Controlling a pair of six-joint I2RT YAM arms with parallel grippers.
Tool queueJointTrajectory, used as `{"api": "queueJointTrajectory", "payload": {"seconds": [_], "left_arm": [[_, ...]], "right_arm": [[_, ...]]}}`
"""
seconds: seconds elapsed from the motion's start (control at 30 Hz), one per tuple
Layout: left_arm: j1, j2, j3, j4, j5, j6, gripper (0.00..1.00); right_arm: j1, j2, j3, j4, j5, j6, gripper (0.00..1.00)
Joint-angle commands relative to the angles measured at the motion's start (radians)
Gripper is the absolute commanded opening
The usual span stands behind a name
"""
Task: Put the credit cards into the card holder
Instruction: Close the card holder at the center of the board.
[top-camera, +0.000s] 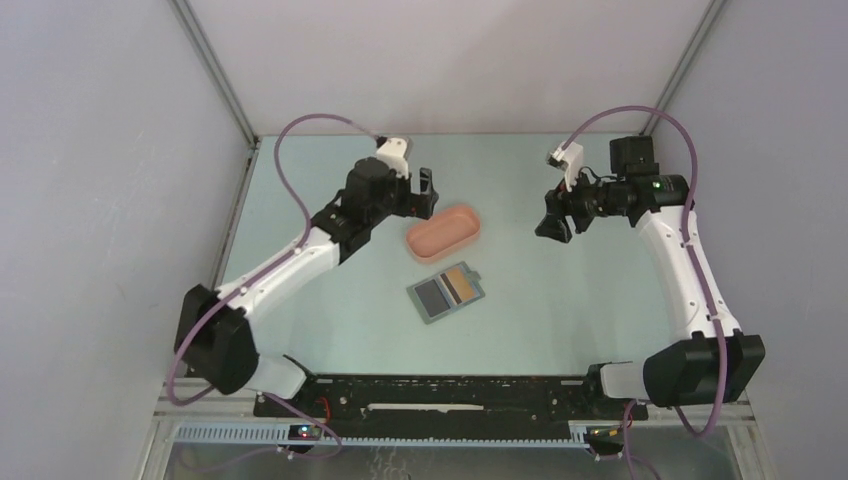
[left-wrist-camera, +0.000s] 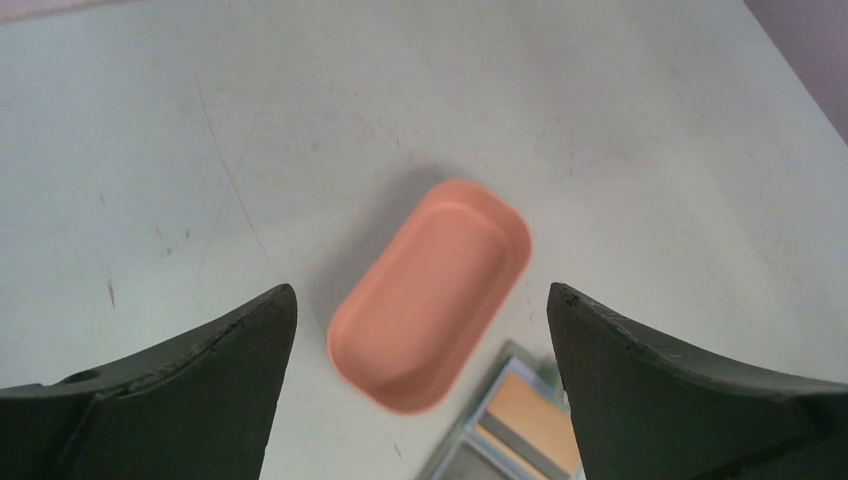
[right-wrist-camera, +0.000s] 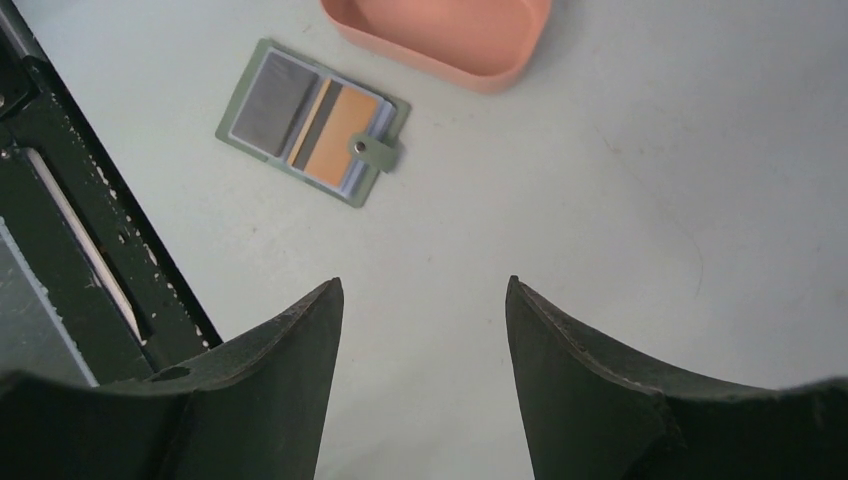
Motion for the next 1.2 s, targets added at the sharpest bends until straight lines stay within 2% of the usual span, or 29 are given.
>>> {"api": "queueJointTrajectory", "payload": {"seconds": [0.0,0.1,0.27,0.43,0.5,0.9,1.17], "left_arm": [[0.024,0.125,0.220,-0.112,0.047,0.122,0.98],[0.051,0.188,0.308,-0.231,0.105,0.184,0.93],[0.086,0.215,0.350,-0.350,0.174,0.296,0.90],[0.089,0.233,0.367,-0.417,0.151,0.361,0.90],[0.087,0.255,0.370,-0.423,0.141,0.374,0.89],[0.055,0.432,0.475,-0.529,0.079,0.482,0.87],[0.036,0.548,0.578,-0.581,0.052,0.514,0.78]], "right_arm": [[-0.043,0.036,0.099,-0.167,-0.029,-0.102,0.69],[-0.043,0.035,0.105,-0.212,-0.040,-0.191,0.70],[-0.043,0.033,0.108,-0.228,-0.120,-0.263,0.70],[-0.028,0.018,0.065,-0.265,-0.215,-0.446,0.72],[-0.003,0.031,0.050,-0.284,-0.207,-0.509,0.72],[0.040,0.112,0.001,-0.211,-0.200,-0.441,0.70],[0.026,0.155,-0.015,-0.181,-0.229,-0.361,0.58]]}}
